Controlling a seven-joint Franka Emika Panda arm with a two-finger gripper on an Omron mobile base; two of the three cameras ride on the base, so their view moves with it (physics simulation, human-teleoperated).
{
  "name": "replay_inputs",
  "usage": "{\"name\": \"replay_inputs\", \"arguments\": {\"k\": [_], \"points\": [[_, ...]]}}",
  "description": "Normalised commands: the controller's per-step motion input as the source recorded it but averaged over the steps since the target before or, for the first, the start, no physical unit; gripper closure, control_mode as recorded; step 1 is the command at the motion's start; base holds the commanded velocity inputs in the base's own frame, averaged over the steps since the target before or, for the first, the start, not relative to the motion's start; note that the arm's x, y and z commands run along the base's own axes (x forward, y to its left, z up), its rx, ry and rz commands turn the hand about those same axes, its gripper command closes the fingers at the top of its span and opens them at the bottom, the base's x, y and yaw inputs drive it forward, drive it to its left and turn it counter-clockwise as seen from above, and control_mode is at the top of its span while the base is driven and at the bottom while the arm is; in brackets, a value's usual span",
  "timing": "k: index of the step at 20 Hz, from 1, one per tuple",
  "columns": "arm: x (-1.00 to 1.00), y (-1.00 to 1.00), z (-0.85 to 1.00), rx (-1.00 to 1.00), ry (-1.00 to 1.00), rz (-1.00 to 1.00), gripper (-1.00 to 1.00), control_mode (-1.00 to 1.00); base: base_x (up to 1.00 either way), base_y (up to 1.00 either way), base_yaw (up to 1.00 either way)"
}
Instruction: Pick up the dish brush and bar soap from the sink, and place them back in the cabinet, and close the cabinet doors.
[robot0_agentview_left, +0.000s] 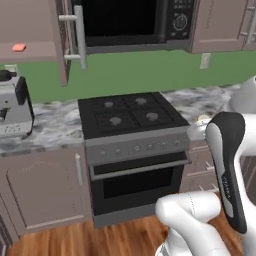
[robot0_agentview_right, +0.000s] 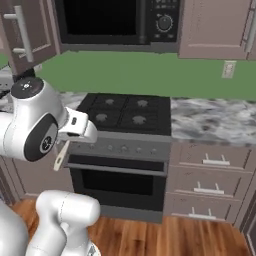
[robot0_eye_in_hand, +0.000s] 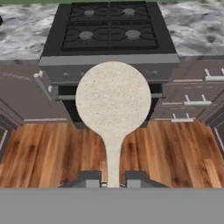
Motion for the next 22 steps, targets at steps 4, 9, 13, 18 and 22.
{"name": "replay_inputs", "arguments": {"k": [4,9,13,18,22], "points": [[0.0,0.0,0.0,0.0,0.0,0.0,1.0,1.0,0.05,1.0,-0.12],[0.0,0.0,0.0,0.0,0.0,0.0,1.0,1.0,0.19,0.85,-0.01],[0.0,0.0,0.0,0.0,0.0,0.0,1.0,1.0,0.32,0.42,0.0],[0.0,0.0,0.0,0.0,0.0,0.0,1.0,1.0,0.31,0.32,0.1],[0.0,0.0,0.0,0.0,0.0,0.0,1.0,1.0,0.43,0.49,0.11]]}}
